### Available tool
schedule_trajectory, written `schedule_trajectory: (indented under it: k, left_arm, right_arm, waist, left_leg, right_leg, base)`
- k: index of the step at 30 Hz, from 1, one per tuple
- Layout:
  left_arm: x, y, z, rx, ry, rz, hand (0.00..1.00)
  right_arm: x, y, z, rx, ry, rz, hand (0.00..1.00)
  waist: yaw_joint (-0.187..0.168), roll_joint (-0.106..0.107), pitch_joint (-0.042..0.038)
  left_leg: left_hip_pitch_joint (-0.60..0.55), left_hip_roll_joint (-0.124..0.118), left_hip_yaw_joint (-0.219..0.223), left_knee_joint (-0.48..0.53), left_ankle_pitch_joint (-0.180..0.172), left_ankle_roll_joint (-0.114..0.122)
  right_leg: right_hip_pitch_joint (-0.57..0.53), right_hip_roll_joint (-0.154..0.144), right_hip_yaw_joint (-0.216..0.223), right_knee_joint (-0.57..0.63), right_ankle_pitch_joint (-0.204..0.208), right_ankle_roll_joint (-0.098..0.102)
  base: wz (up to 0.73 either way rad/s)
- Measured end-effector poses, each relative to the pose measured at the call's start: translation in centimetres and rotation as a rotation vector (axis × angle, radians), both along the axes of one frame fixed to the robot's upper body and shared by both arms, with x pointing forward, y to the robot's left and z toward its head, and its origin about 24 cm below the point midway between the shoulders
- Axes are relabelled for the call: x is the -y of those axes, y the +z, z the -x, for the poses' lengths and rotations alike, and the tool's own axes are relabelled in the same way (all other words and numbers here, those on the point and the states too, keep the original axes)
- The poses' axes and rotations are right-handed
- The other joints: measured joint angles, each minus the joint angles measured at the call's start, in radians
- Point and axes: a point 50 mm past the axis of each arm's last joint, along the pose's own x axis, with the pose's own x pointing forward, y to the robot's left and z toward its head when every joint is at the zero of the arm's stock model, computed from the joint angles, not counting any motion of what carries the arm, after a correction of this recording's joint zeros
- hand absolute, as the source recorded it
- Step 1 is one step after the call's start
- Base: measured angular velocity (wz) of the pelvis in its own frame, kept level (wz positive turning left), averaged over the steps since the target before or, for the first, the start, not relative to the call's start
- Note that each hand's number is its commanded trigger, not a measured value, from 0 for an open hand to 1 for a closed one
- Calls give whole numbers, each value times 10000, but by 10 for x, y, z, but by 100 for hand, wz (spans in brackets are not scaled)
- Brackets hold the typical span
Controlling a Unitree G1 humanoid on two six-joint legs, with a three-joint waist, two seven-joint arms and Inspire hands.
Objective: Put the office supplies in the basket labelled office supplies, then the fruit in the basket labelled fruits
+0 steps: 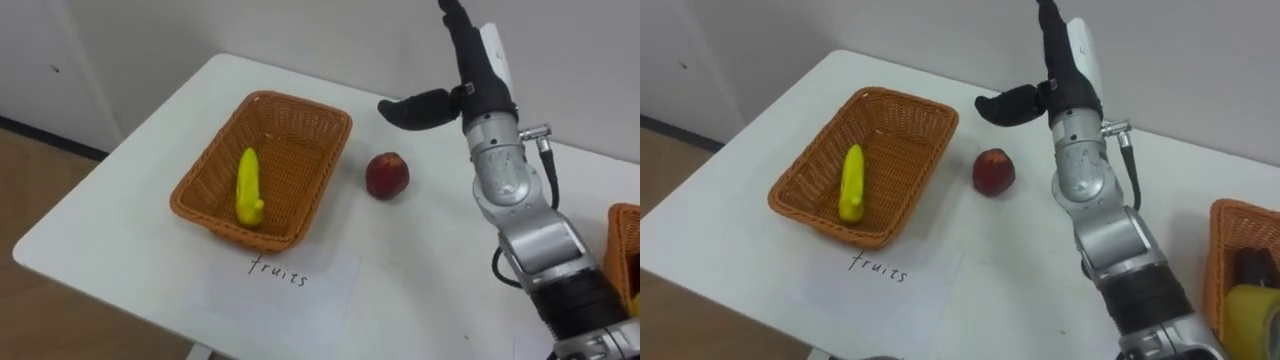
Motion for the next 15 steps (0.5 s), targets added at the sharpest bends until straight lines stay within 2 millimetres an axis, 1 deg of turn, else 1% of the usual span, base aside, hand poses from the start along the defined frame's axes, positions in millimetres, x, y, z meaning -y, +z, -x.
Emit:
schedule_trajectory:
  k: [2, 4, 7, 11, 15]
  left_arm:
    - [2, 0, -1, 51, 2, 33, 0]
    - [3, -1, -1, 66, 12, 63, 0]
    - [5, -1, -3, 139, 18, 64, 0]
    - [8, -1, -6, 208, -190, 128, 0]
    - [8, -1, -8, 280, -195, 187, 0]
  right_arm:
    - [4, -10, 0, -453, -142, -55, 0]
    - [5, -14, 0, -715, -145, -217, 0]
    - [5, -14, 0, -724, -141, -278, 0]
    - [6, -15, -1, -817, -198, -680, 0]
    - [10, -26, -1, -1294, -426, -889, 0]
  waist:
    - [-1, -15, -33]
    - [-20, 7, -48]
    - [-61, 39, -112]
    - [-42, 61, -108]
    - [-30, 63, -99]
  left_leg:
    - [-19, -2, -36, 1, 1, -1]
    - [-40, -2, -50, 3, 1, -2]
    - [-200, 1, -57, 24, 4, -4]
    - [-518, -2, -74, 125, 7, -6]
    - [-768, -3, -95, 173, 11, -11]
  right_leg:
    - [-4, 1, -30, -7, 0, 0]
    - [-18, 1, -48, -14, 0, 0]
    - [-151, 3, -68, -17, 0, 0]
    - [-416, -9, -176, -17, 4, -6]
    - [-662, -9, -201, -14, 9, -13]
  base:
    - [6]
    - [3]
    - [1]
    - [1]
    - [2]
